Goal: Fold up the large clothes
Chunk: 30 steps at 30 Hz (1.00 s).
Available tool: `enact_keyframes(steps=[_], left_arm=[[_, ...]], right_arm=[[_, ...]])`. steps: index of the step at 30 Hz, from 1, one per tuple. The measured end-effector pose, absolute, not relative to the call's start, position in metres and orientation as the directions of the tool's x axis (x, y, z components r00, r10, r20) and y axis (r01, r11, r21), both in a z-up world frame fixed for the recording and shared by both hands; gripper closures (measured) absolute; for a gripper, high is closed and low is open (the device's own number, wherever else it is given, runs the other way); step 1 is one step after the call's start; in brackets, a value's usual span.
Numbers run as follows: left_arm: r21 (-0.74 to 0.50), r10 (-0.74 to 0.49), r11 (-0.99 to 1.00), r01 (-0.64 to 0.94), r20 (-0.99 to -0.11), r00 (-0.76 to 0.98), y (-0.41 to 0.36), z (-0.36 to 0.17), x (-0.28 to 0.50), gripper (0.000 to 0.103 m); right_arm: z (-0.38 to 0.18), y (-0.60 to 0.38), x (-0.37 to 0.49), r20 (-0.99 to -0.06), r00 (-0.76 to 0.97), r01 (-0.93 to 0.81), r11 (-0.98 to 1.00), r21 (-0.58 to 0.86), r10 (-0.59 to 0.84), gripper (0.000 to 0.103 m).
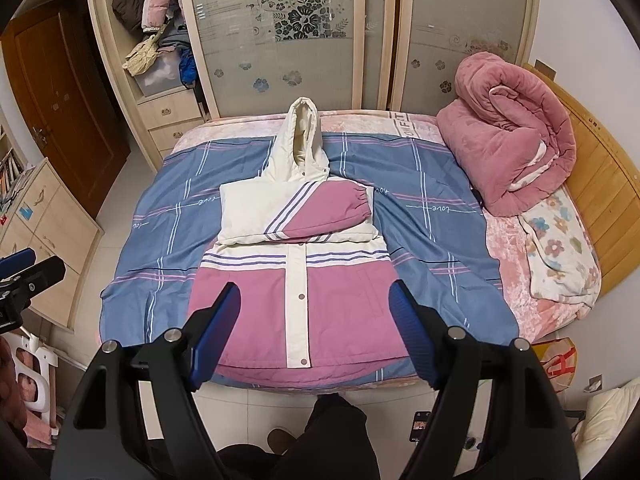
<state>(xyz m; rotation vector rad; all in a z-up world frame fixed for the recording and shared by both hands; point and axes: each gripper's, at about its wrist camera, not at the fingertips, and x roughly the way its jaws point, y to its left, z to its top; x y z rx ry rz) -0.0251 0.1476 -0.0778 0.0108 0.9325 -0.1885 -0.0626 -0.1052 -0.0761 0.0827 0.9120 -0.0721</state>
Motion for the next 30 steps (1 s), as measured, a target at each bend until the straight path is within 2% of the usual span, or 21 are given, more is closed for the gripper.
enact_keyframes(steps=[10, 17, 24, 28, 30], left_arm=[[-0.072, -0.140, 0.987, 0.144, -0.828, 0.543, 0.141, -0.092, 0.001, 0.002], [-0.060, -0.102, 0.993, 0.101, -0.871, 0.481, 0.138, -0.119, 0.048, 0.002], [-0.021, -0.042, 0.998, 0.061, -0.923, 0.383, 0.122, -0.154, 0.126, 0.002], [0.006, 0.002, 1.000, 0.011, -0.937, 0.349, 0.115, -0.163, 0.171, 0.002], [0.014, 0.023, 1.000, -0.028, -0.942, 0.336, 0.114, -0.166, 0.191, 0.002]], right_arm=[[-0.088, -0.110, -0.037, -0.809, 0.588, 0.071, 0.996, 0.059, 0.006, 0.026], [-0.118, -0.120, 0.038, -0.840, 0.540, 0.032, 0.996, 0.089, 0.058, 0.026], [-0.158, -0.139, 0.194, -0.867, 0.494, 0.024, 0.995, 0.092, 0.068, 0.026], [-0.201, -0.151, 0.314, -0.901, 0.428, 0.032, 0.995, 0.091, 0.068, 0.027], [-0.219, -0.156, 0.362, -0.908, 0.414, 0.024, 0.996, 0.086, 0.068, 0.033]])
